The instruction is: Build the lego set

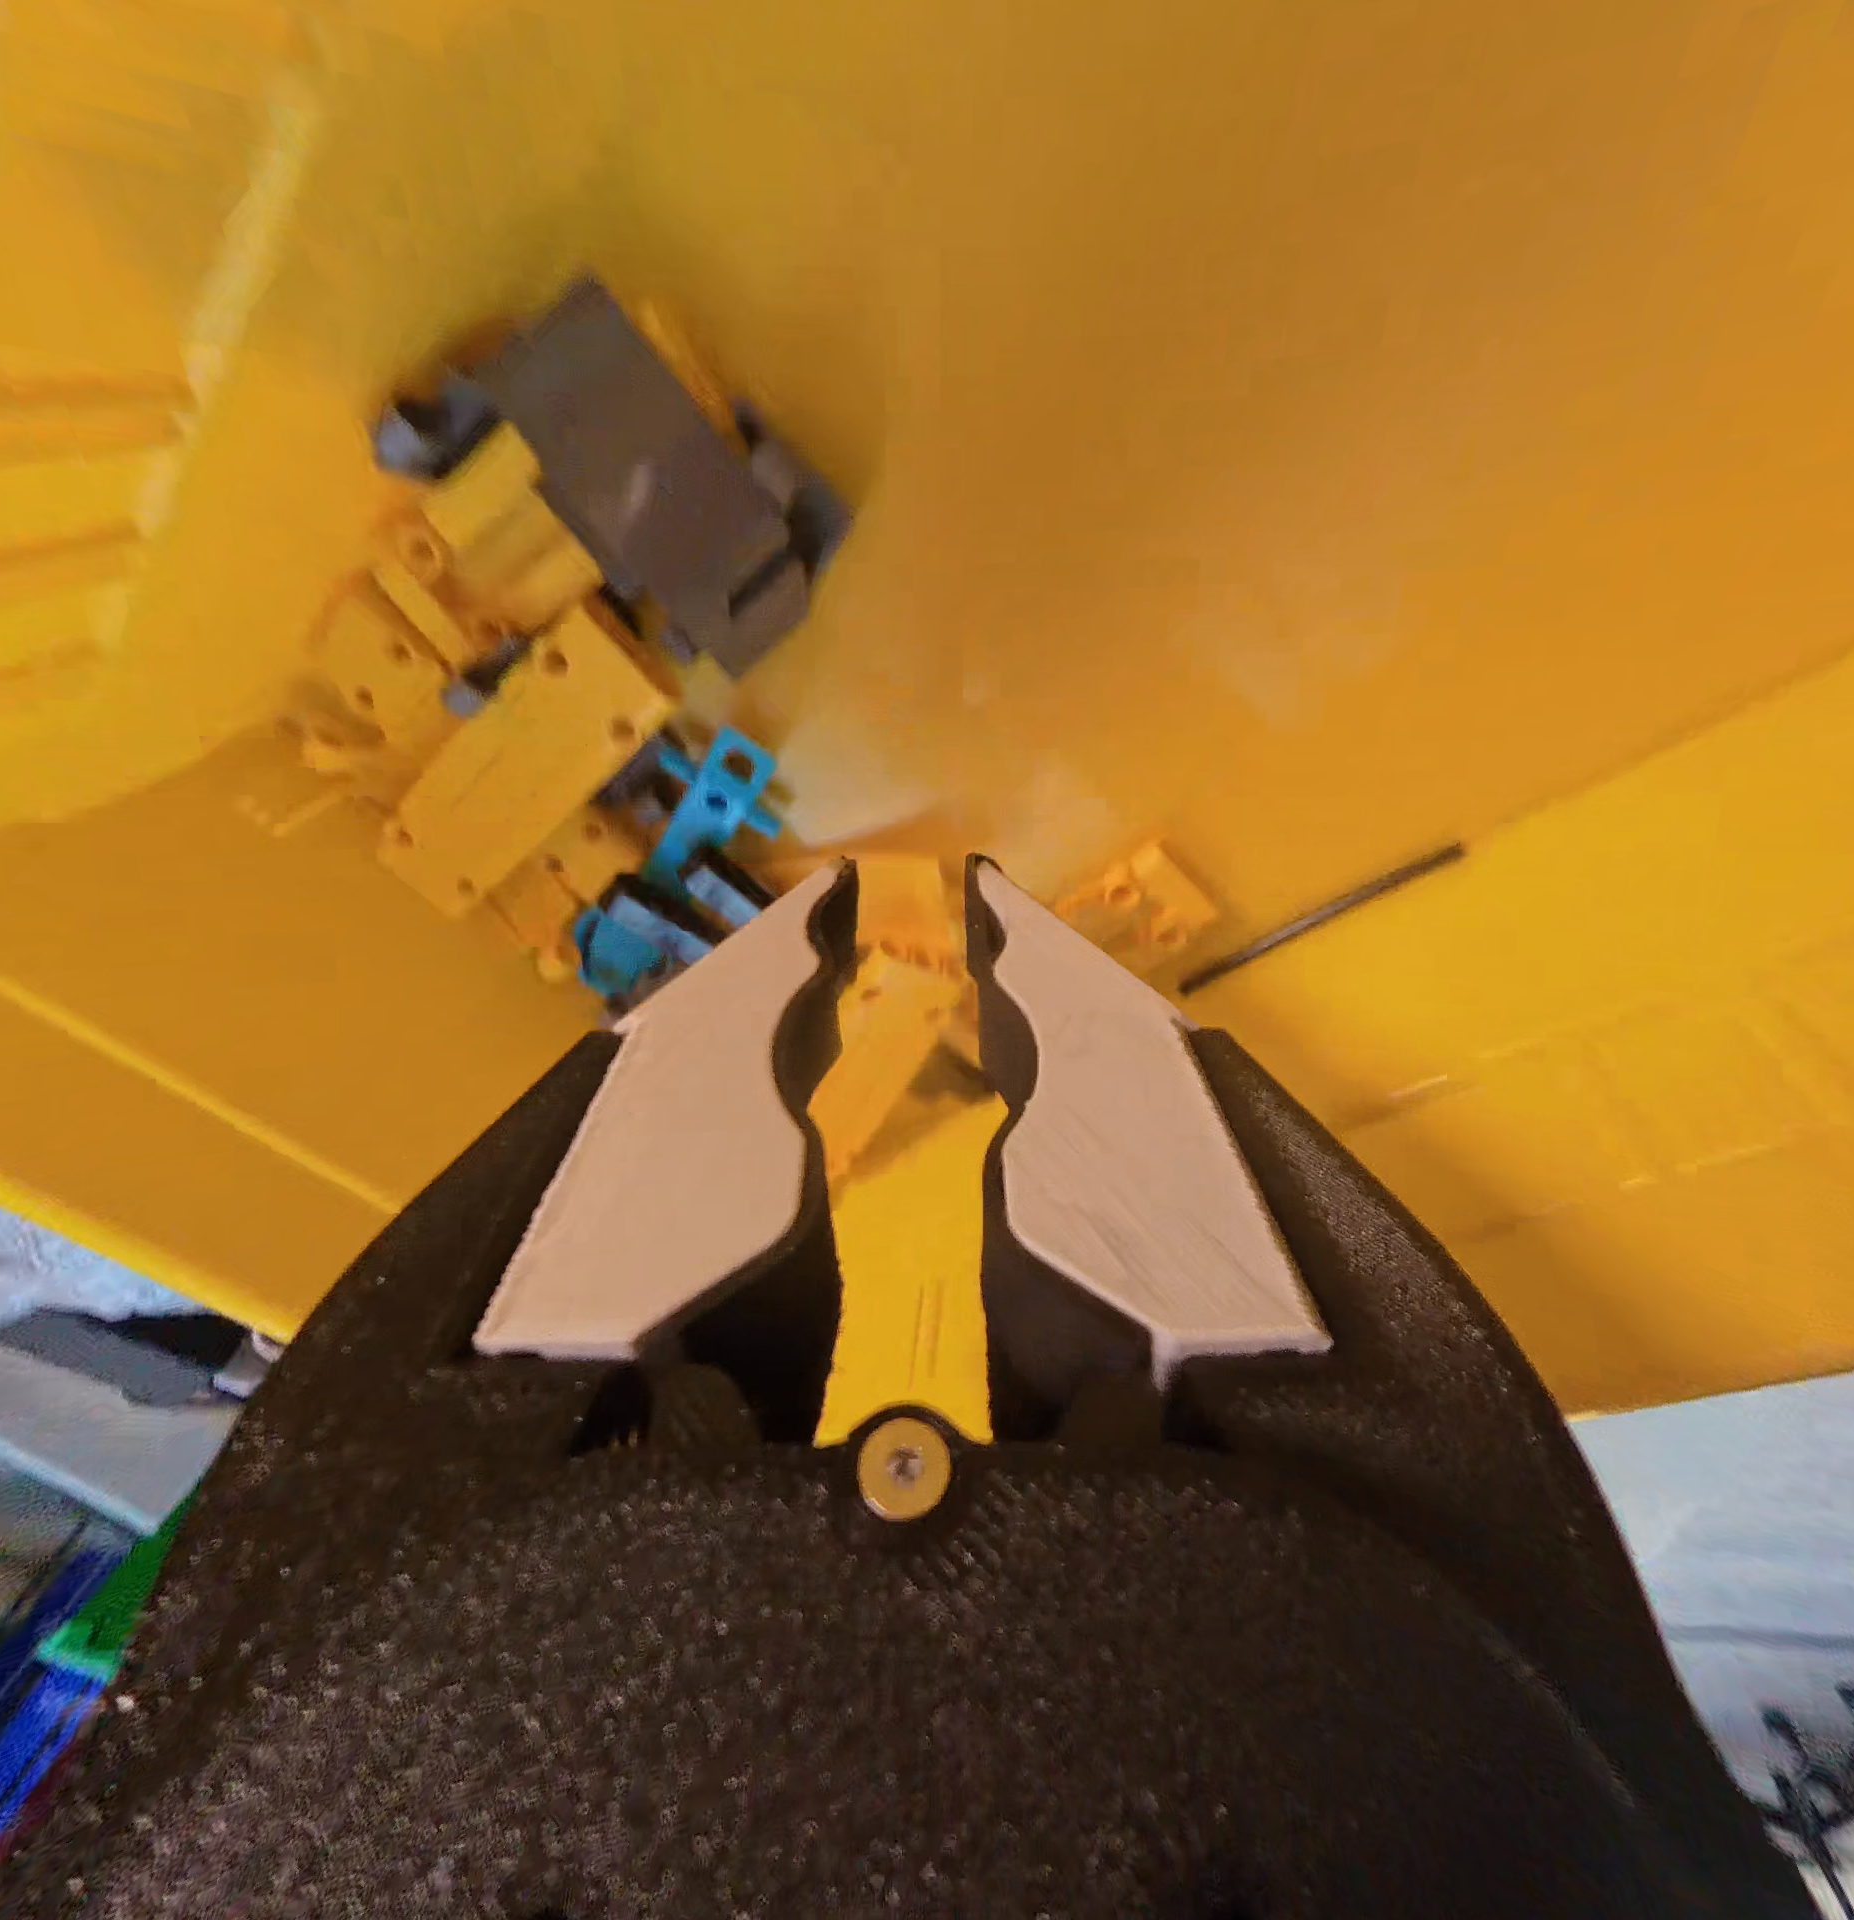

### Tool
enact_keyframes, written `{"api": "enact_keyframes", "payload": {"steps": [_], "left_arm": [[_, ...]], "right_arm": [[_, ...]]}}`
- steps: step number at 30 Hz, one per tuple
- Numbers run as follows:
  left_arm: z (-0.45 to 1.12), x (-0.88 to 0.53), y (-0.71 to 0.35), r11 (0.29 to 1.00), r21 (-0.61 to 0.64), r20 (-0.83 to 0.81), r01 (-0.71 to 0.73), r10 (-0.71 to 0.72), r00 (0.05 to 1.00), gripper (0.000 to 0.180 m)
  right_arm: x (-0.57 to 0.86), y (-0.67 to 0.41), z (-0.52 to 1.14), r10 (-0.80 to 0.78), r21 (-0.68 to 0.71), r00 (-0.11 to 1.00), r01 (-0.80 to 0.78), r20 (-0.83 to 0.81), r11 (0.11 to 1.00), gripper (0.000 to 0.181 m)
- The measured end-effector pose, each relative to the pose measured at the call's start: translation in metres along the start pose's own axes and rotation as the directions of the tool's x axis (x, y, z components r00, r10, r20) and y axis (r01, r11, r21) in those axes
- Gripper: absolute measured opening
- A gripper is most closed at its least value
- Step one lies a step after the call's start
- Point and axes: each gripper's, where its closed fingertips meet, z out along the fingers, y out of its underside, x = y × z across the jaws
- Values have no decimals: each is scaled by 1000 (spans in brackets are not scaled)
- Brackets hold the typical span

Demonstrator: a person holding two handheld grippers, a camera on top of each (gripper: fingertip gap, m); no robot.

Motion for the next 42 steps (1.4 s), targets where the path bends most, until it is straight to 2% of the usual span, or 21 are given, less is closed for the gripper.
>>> {"api": "enact_keyframes", "payload": {"steps": [2, 5, 7, 9, 11, 14, 16, 18, 19, 22, 24, 26, 29, 31, 36, 39, 42], "left_arm": [[-8, 2, -40, 984, 175, 1, -14, 14, 1000, 21], [-20, 9, -101, 908, 409, 21, -91, 90, 996, 23], [-21, 11, -127, 870, 463, 66, -170, 158, 985, 22], [-16, 8, -141, 859, 452, 116, -242, 212, 970, 15], [-8, 11, -147, 856, 441, 81, -270, 261, 962, 15], [3, 21, -153, 850, 453, 19, -270, 293, 956, 16], [6, 20, -157, 839, 477, 32, -261, 281, 959, 17], [7, 25, -155, 849, 487, -39, -205, 255, 966, 3], [7, 28, -154, 855, 488, -85, -173, 244, 966, 3], [7, 37, -137, 887, 417, -149, -200, 284, 947, 0], [6, 37, -125, 901, 369, -162, -228, 304, 939, 0], [-3, 38, -130, 880, 433, -162, -196, 290, 943, 3], [-5, 36, -140, 847, 493, -107, -197, 284, 953, 17], [5, 40, -136, 861, 455, -106, -225, 303, 947, 20], [8, 39, -131, 883, 424, -113, -201, 271, 956, 2], [8, 42, -115, 920, 343, -130, -189, 246, 961, 1], [0, 37, -88, 955, 275, -131, -111, 152, 980, 1]], "right_arm": [[1, 0, 0, 3, 1, 1000, -3, -1, 1000, 0], [0, -1, 0, 8, 9, 1000, -8, 0, 1000, 0], [0, -1, 0, 8, 10, 1000, -8, 2, 1000, 0], [-2, -1, 0, 10, 10, 1000, -10, 5, 1000, 0], [-1, -1, -2, 10, 11, 1000, -10, 4, 1000, 0], [0, 1, -6, 21, 17, 1000, -21, 3, 1000, 0], [1, 3, -8, 33, 22, 999, -33, 4, 999, 0], [3, 7, -10, 46, 21, 999, -46, 7, 999, 0], [4, 9, -10, 54, 19, 999, -54, 8, 998, 0], [7, 15, -11, 73, 14, 997, -73, 12, 997, 0], [9, 17, -11, 79, 14, 997, -79, 14, 997, 0], [9, 19, -12, 88, 19, 996, -88, 17, 996, 0], [11, 21, -12, 106, 28, 994, -107, 22, 994, 0], [12, 23, -11, 120, 29, 992, -121, 26, 992, 0], [12, 28, -10, 132, 19, 991, -132, 31, 991, 0], [13, 28, -11, 138, 22, 990, -139, 32, 990, 0], [12, 26, -14, 135, 27, 990, -135, 33, 990, 0]]}}
